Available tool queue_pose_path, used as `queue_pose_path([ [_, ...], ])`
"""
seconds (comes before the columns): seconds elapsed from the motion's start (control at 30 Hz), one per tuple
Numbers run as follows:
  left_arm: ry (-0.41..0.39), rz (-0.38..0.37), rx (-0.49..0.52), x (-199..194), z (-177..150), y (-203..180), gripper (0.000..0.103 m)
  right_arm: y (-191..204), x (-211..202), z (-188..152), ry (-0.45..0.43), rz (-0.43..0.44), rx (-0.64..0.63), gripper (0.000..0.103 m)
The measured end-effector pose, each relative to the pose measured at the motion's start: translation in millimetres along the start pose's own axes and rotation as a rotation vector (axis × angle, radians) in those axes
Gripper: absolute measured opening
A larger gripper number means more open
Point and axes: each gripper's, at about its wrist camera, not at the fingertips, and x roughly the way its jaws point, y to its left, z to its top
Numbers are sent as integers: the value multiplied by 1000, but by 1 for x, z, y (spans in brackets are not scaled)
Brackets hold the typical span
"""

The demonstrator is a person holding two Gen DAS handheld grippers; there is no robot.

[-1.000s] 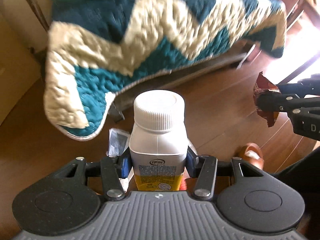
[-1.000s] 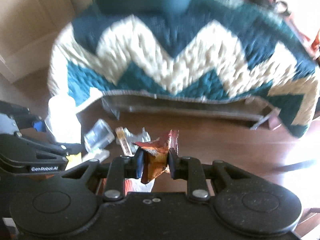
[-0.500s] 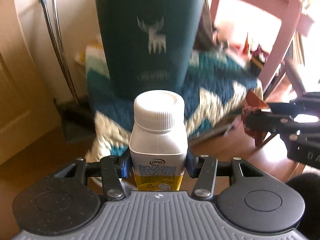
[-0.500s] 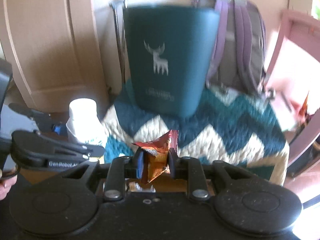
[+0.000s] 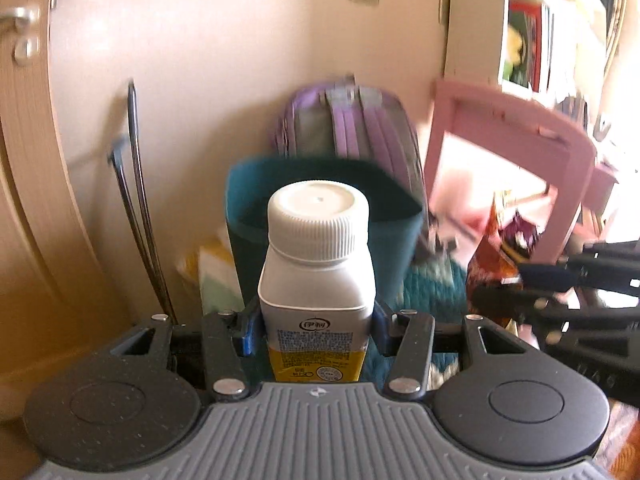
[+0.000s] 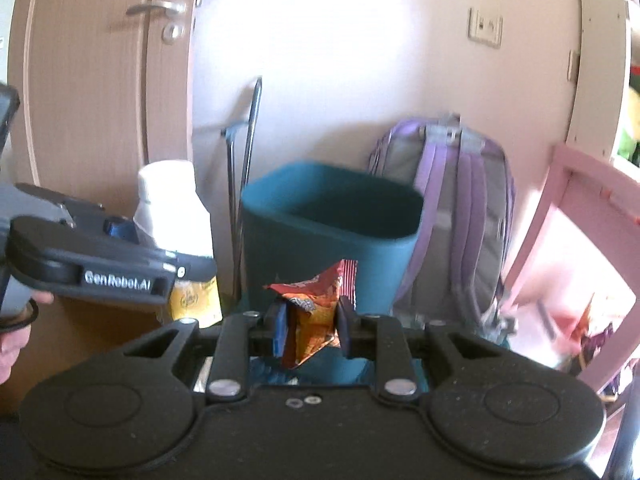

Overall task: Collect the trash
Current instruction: 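Carry the bottle with left gripper while right carries the orange wrapper to the teal bin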

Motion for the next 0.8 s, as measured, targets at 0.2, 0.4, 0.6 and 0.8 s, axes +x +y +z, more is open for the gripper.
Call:
queue_pose_path([
  [0.2,-75,21,0,0,50,6,51,-10,9,43,-68,-28,-23,23],
  [0.4,-95,26,-31,24,84,12,51,-19,32,74,-97,-47,-33,23],
  [0.6,-74,53,-39,66,107,18,51,-29,70,86,-74,-58,-31,23],
  [0.8,2,73,-35,116,112,21,51,-43,107,88,-16,-58,-22,23],
])
